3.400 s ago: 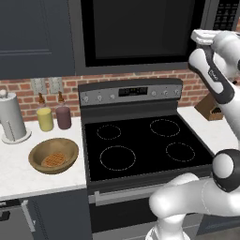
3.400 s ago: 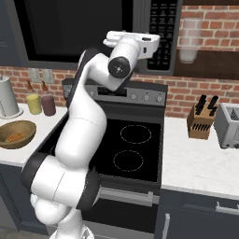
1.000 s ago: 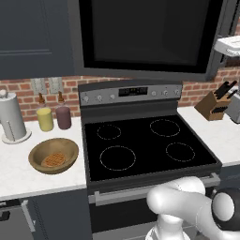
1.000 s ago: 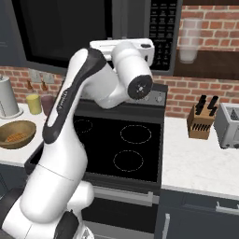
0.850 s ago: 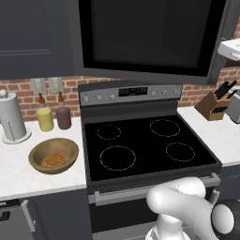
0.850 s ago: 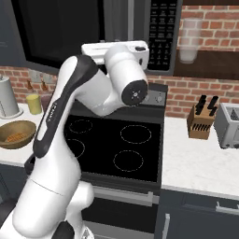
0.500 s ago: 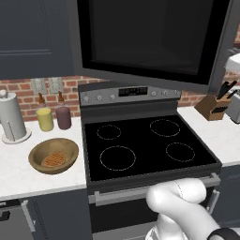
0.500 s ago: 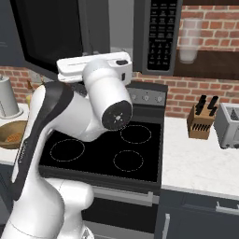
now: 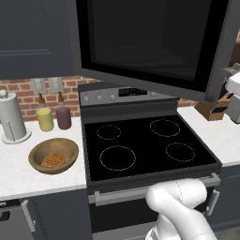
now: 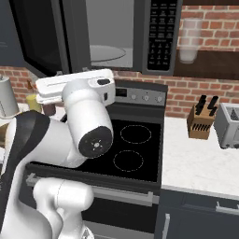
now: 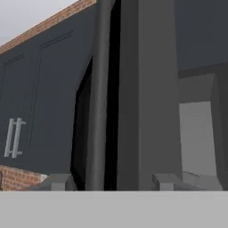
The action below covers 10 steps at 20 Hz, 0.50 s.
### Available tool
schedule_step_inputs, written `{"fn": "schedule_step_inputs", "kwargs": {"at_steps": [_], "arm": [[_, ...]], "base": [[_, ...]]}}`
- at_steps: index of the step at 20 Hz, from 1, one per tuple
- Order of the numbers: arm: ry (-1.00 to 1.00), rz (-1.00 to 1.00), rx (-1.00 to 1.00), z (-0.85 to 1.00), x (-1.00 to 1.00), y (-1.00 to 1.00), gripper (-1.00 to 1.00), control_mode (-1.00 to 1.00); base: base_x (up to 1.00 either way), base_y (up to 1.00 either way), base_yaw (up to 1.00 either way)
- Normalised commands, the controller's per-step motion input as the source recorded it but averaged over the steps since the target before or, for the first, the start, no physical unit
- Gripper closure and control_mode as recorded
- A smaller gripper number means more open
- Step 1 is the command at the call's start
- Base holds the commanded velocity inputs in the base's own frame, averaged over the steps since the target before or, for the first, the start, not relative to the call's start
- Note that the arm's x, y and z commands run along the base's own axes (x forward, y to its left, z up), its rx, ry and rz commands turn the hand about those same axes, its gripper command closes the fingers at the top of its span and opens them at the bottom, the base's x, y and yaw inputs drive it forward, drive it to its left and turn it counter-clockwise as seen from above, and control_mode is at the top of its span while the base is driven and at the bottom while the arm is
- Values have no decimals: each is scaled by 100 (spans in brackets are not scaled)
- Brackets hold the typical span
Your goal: Open the microwave, place the bowl with waffle inside the microwave, then close the microwave door and turn it on.
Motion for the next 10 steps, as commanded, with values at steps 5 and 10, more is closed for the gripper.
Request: {"fn": "schedule_step_inputs", "kwargs": {"at_steps": [5, 10], "arm": [[0, 3, 15, 17, -11, -100, -100, -100], [4, 12, 16, 3, 13, -97, -100, -100]], "base": [[0, 0, 0], [0, 0, 0]]}}
